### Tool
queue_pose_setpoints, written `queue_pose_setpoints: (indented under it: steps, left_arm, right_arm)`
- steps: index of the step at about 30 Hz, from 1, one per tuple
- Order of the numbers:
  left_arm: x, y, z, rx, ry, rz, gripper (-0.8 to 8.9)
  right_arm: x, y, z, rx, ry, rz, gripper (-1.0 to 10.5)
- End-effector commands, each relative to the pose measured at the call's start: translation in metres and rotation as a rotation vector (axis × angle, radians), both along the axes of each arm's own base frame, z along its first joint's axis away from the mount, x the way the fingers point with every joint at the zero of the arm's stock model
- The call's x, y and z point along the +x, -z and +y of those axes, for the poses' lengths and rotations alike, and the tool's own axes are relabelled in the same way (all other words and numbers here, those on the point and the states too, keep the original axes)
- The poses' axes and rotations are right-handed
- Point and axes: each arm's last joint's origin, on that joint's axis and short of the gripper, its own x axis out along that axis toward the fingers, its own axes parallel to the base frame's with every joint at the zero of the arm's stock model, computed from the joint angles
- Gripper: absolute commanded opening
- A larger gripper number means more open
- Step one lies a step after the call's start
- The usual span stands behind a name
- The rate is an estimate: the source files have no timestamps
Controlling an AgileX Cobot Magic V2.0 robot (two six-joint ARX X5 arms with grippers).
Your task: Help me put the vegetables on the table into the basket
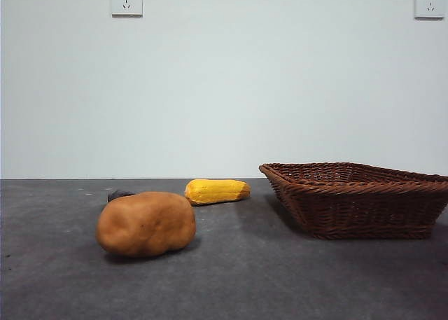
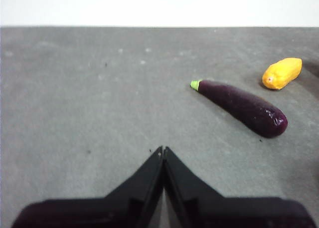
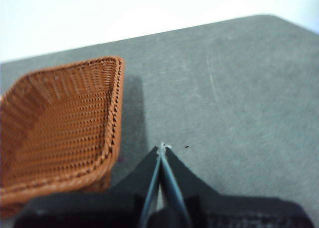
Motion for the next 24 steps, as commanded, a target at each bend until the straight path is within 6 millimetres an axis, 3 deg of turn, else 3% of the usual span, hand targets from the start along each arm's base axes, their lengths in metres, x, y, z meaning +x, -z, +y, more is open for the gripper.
queue_pose_setpoints:
  steps: [1,6,12,24]
  left_arm:
    - [0.000,-0.002,0.000,-0.061,-0.019,0.005,-0.05]
    - [0.000,-0.015,0.000,-0.062,-0.020,-0.014,-0.06]
    - [0.003,-0.049,0.000,-0.064,-0.018,-0.045,-0.07]
    - [0.022,-0.132,-0.005,-0.096,0.123,0.023,-0.05]
  right_arm:
    - [0.001,0.003,0.000,0.149,0.025,-0.006,0.0]
    - [0.000,-0.001,0.001,0.275,0.008,-0.019,0.0]
    - [-0.002,-0.017,0.003,0.376,-0.044,-0.049,0.0]
    - [-0.002,-0.087,0.008,0.425,-0.204,-0.006,0.0]
